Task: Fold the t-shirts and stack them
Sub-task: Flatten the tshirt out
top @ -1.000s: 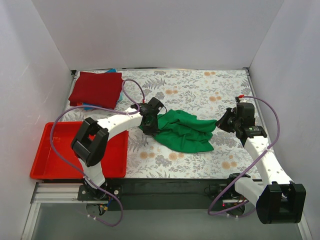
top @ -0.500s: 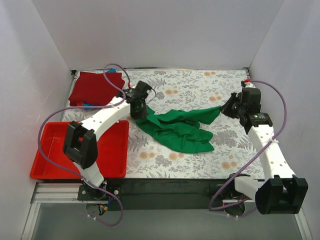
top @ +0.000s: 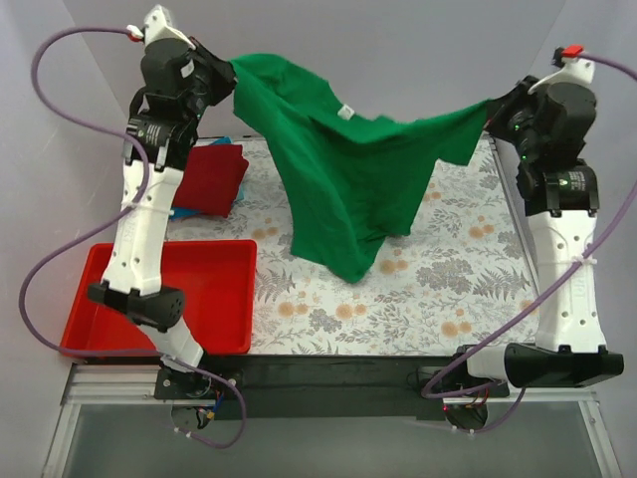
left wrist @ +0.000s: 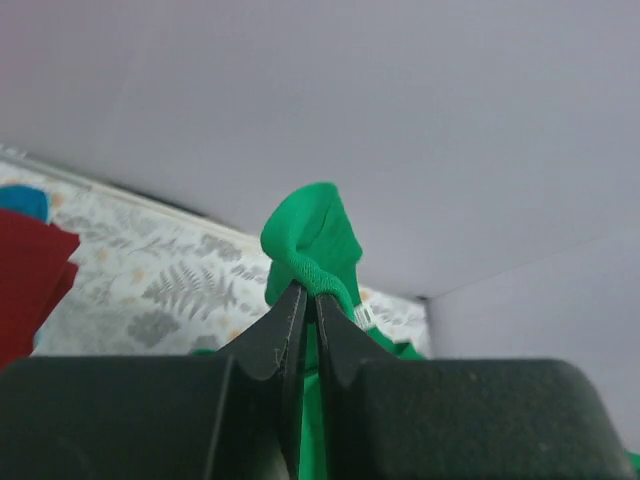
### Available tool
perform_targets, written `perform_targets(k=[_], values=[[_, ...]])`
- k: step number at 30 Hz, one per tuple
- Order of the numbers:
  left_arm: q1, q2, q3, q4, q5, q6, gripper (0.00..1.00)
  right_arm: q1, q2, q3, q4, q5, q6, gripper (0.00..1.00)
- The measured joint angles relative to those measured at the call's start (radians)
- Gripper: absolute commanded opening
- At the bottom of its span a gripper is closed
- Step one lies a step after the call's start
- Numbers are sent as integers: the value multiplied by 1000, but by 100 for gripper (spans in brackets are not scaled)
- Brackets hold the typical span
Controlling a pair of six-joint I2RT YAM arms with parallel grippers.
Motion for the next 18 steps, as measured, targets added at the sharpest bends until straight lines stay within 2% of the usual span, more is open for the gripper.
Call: perform_targets(k=[1, 5, 8, 12, 18], values=[[2, -32, -7, 32, 7, -2, 0, 0, -1, 37, 1, 14, -6, 1], [3, -236, -232, 214, 42, -5, 0, 0, -16, 207, -2, 92, -48, 1], [3, -349, -344, 292, 58, 0, 0, 0, -42, 282, -3, 150, -79, 1], [3, -430, -386, 352, 91, 14, 0, 0, -74, 362, 10, 222, -129, 1], [3, -459, -398, 401, 204, -6, 0, -1, -35, 456, 119, 323, -233, 1]])
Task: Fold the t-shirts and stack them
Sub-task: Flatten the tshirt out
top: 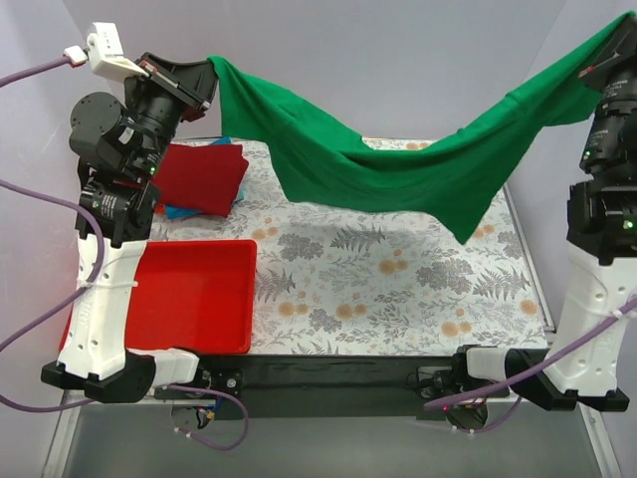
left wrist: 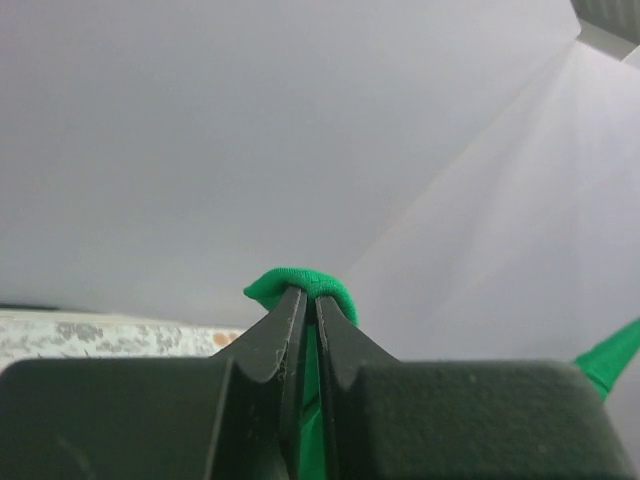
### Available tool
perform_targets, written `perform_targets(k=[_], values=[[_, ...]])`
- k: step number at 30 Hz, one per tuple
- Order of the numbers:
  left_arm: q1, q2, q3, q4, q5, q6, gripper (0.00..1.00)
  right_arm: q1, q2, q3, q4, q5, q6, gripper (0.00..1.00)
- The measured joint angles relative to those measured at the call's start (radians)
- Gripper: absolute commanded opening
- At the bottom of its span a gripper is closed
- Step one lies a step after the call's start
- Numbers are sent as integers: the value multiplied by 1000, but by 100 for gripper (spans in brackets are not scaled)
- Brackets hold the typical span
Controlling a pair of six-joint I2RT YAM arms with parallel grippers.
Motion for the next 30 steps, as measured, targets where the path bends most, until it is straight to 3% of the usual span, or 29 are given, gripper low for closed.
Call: perform_targets(k=[3, 7, 13, 16, 17, 20, 24, 30], values=[[0, -13, -77, 33, 60, -29, 0, 0, 69, 11, 71, 32, -42, 1], [0, -31, -315, 65, 96, -50, 0, -5, 254, 16, 121, 55, -74, 1], [0, 49, -615, 37, 43, -42, 0, -6, 594, -23, 57, 76, -81, 1], [2, 93, -703, 13, -20, -34, 0, -6, 746, -12, -50, 54, -47, 47], [3, 98, -715, 5, -33, -32, 0, -6, 780, 5, -92, 38, -45, 56], [16, 118, -726, -6, -68, -23, 0, -6, 849, 43, -206, -37, -14, 58], [27, 130, -726, -6, -77, -14, 0, 20, 705, -211, -216, -111, 6, 57], [29, 129, -778, 2, -50, -19, 0, 126, 222, -831, -146, -317, 92, 56]])
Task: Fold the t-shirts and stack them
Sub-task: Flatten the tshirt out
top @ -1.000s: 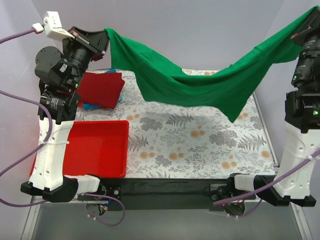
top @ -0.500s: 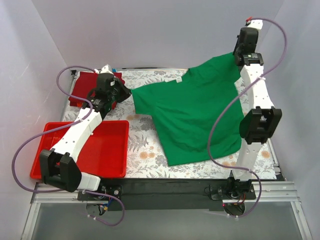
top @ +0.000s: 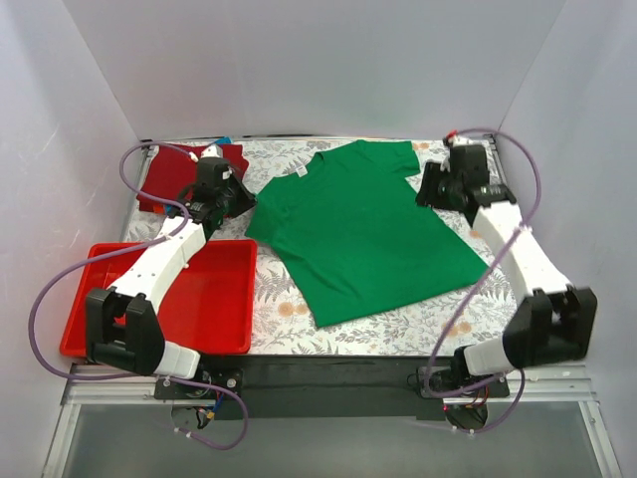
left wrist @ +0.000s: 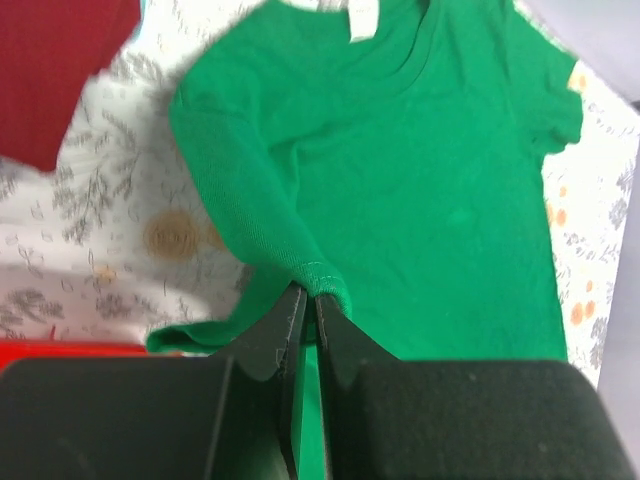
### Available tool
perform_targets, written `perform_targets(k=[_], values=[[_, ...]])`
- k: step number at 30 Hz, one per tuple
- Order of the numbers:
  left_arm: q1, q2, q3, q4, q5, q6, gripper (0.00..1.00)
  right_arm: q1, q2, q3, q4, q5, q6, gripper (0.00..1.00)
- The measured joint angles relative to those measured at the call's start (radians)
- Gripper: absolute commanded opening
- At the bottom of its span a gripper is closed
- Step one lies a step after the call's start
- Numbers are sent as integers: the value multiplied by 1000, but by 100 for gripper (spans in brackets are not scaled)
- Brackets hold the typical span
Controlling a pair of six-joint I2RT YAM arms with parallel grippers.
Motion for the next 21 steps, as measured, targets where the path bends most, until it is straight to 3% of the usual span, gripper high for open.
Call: perform_targets(k=[3, 9, 15, 21], values=[[0, -7, -43, -3, 19, -14, 0, 27, -182, -270, 35, -74, 43, 55], [0, -26, -63, -18, 54, -24, 0, 35, -230, -536, 21, -117, 90, 54], [0, -84, -71, -19, 66, -27, 0, 35, -300, -629, 5, -137, 121, 53], [0, -120, -113, -26, 72, -27, 0, 39, -270, -665, 3, -134, 144, 52]])
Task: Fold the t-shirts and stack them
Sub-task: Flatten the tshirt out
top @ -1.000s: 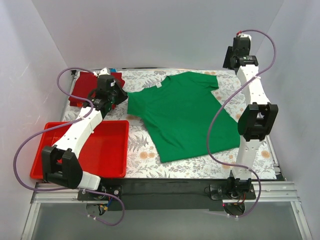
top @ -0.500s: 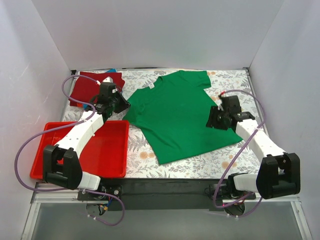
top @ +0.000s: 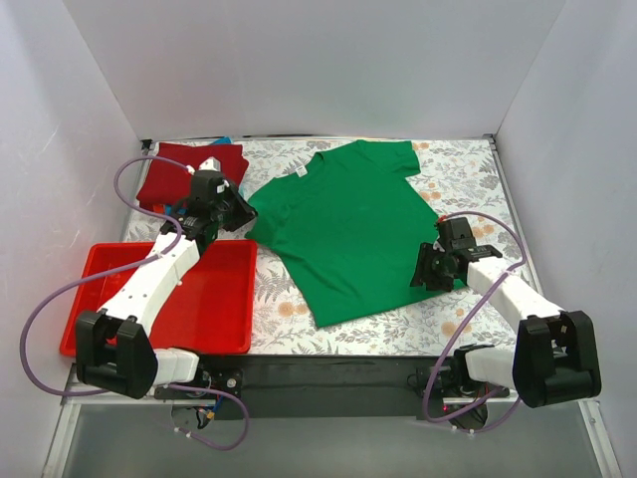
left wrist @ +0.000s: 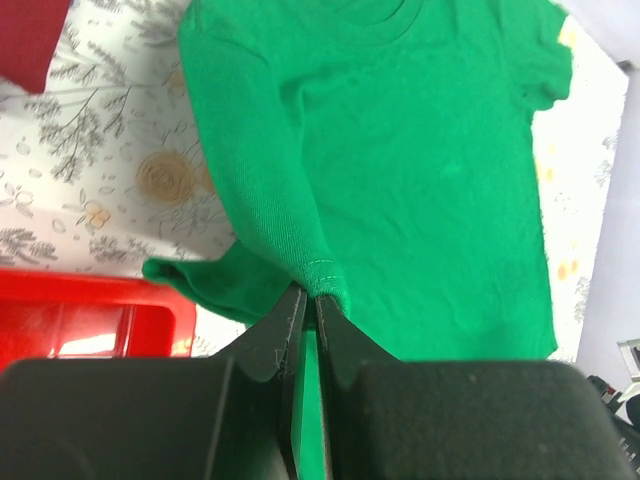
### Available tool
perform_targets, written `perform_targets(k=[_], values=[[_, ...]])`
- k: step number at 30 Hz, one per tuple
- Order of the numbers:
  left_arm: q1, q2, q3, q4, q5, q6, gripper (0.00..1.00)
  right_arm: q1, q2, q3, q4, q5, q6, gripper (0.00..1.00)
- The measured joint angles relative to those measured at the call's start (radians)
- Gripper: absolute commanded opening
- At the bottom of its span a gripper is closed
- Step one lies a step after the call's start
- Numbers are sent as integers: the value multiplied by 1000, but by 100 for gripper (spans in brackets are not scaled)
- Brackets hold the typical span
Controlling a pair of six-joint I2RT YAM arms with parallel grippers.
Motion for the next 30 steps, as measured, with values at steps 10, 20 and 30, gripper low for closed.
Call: perform_targets(k=[10, 20, 30], values=[[0, -18, -4, -27, -2, 3, 0, 0, 10, -11, -21, 66, 28, 54], [0, -18, -4, -35, -2, 5, 0, 0, 93, -17, 11, 99, 35, 12], [0, -40, -4, -59, -10, 29, 0, -2, 66, 76, -66, 175, 7, 1]])
